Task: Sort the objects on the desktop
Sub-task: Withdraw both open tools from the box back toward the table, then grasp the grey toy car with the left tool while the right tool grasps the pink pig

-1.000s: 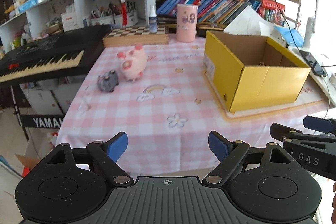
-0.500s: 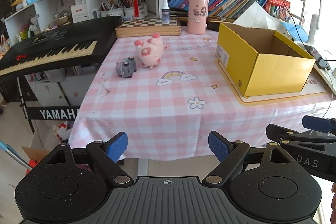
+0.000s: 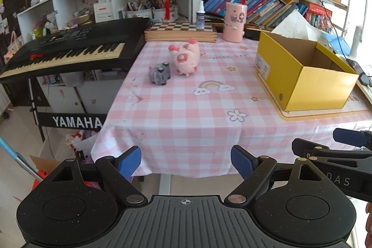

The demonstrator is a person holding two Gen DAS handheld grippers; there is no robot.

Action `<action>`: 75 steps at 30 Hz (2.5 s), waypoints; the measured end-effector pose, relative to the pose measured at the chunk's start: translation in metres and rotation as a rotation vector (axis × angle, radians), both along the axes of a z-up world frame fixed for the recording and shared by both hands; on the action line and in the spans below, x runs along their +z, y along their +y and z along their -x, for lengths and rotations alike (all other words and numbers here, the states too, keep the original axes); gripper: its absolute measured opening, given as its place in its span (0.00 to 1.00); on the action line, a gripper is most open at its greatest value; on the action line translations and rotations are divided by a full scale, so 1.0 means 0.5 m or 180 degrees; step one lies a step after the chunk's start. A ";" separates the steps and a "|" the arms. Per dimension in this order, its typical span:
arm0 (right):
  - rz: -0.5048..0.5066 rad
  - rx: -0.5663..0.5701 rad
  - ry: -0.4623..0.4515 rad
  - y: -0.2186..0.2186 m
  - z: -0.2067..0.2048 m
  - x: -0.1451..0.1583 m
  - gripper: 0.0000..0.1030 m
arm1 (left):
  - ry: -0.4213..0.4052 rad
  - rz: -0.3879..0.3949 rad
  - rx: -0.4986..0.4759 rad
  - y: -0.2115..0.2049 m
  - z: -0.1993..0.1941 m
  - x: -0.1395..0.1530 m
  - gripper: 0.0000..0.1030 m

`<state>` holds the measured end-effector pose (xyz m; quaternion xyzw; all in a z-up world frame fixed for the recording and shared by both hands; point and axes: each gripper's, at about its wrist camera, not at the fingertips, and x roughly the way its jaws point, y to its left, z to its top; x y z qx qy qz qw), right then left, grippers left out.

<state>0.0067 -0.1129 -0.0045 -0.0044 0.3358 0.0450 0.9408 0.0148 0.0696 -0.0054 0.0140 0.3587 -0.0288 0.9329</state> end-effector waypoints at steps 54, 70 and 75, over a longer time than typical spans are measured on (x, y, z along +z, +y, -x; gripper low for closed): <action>-0.0184 0.0376 0.0368 0.068 -0.343 -0.043 0.72 | 0.0291 -0.0105 0.0409 0.049 -0.271 -0.047 0.84; -0.0386 0.0492 0.0400 0.081 -0.544 -0.026 0.72 | 0.0314 -0.0102 0.0606 0.044 -0.449 -0.068 0.84; -0.0453 0.0570 0.0387 0.096 -0.598 -0.016 0.75 | 0.0350 -0.0120 0.0571 0.042 -0.506 -0.088 0.83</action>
